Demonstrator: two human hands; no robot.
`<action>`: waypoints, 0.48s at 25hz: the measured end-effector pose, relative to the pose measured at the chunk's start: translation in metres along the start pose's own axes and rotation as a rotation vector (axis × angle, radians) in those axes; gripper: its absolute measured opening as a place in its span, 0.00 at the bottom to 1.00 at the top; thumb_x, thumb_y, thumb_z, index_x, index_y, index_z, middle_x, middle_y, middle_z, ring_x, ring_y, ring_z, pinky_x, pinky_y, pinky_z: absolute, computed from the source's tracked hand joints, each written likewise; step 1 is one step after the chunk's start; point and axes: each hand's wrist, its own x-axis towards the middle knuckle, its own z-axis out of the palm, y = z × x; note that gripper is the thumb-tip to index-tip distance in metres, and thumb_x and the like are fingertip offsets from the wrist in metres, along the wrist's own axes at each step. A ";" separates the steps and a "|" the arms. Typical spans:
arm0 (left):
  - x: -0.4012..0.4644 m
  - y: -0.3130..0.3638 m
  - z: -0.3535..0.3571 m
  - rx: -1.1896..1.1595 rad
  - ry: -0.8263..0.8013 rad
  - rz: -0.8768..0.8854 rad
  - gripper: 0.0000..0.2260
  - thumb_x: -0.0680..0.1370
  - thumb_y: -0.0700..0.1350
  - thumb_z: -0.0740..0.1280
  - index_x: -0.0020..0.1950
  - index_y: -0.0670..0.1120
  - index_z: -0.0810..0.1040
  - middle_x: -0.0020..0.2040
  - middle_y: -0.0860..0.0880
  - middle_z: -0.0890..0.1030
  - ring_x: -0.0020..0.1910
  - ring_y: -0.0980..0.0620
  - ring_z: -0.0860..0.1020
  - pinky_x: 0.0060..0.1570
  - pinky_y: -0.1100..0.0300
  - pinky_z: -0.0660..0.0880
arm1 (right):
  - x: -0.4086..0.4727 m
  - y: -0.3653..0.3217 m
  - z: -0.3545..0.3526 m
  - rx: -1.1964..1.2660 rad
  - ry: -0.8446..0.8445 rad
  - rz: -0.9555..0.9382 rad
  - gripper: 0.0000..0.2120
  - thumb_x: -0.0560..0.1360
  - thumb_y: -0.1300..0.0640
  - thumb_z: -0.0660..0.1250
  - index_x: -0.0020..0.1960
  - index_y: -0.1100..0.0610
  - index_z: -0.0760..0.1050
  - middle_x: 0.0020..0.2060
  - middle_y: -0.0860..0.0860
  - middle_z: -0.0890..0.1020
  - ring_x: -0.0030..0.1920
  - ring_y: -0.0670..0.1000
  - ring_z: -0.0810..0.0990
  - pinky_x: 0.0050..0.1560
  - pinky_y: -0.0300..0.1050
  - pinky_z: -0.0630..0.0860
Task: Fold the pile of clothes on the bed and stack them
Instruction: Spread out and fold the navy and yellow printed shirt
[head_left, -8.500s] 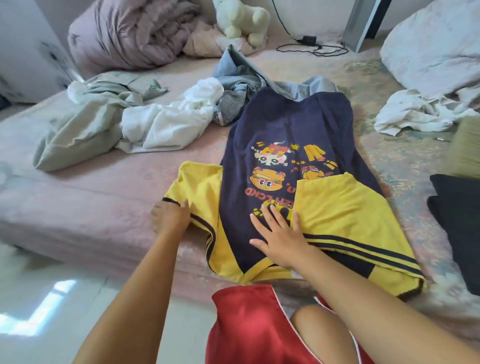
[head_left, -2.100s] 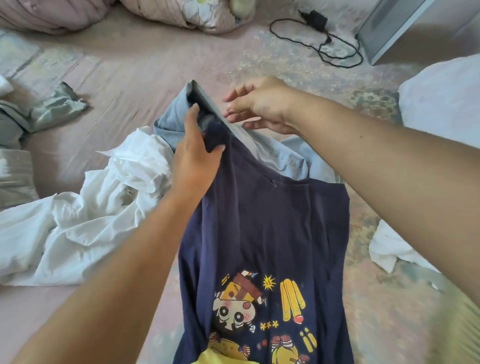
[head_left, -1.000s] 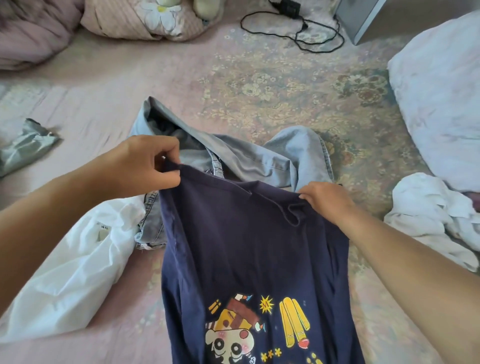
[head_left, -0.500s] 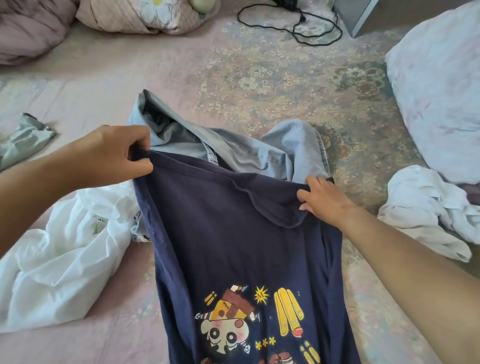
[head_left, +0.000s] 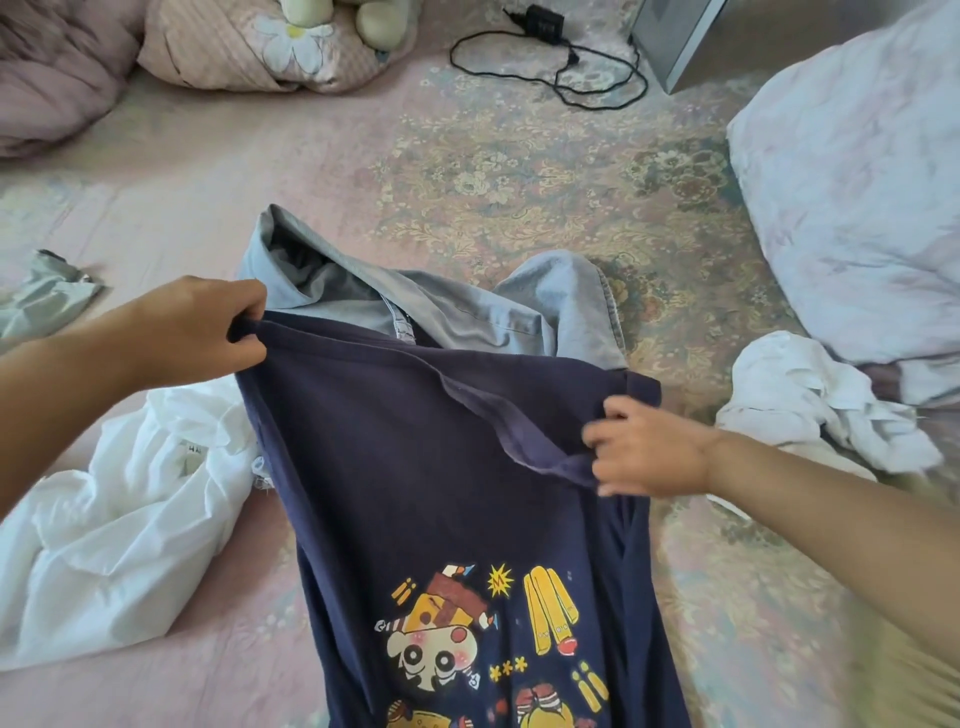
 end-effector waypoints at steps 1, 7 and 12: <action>0.001 -0.001 0.001 0.019 -0.027 -0.004 0.14 0.70 0.35 0.68 0.34 0.46 0.64 0.29 0.47 0.71 0.31 0.47 0.68 0.31 0.56 0.63 | -0.010 -0.008 -0.007 0.041 -0.211 -0.010 0.15 0.81 0.46 0.55 0.50 0.54 0.75 0.42 0.52 0.83 0.50 0.56 0.80 0.66 0.58 0.59; -0.009 -0.021 0.012 0.345 -0.198 -0.120 0.09 0.73 0.39 0.64 0.41 0.45 0.64 0.40 0.45 0.73 0.42 0.43 0.73 0.42 0.53 0.70 | -0.113 0.025 -0.013 0.465 -0.448 0.667 0.07 0.80 0.48 0.58 0.53 0.51 0.67 0.54 0.51 0.78 0.53 0.52 0.74 0.48 0.43 0.68; -0.024 -0.047 0.025 0.475 -0.222 -0.205 0.07 0.73 0.40 0.64 0.48 0.45 0.68 0.38 0.46 0.71 0.42 0.42 0.75 0.45 0.52 0.73 | -0.151 0.023 -0.008 0.122 -0.224 0.266 0.06 0.79 0.53 0.60 0.46 0.51 0.75 0.41 0.50 0.80 0.40 0.52 0.75 0.47 0.43 0.64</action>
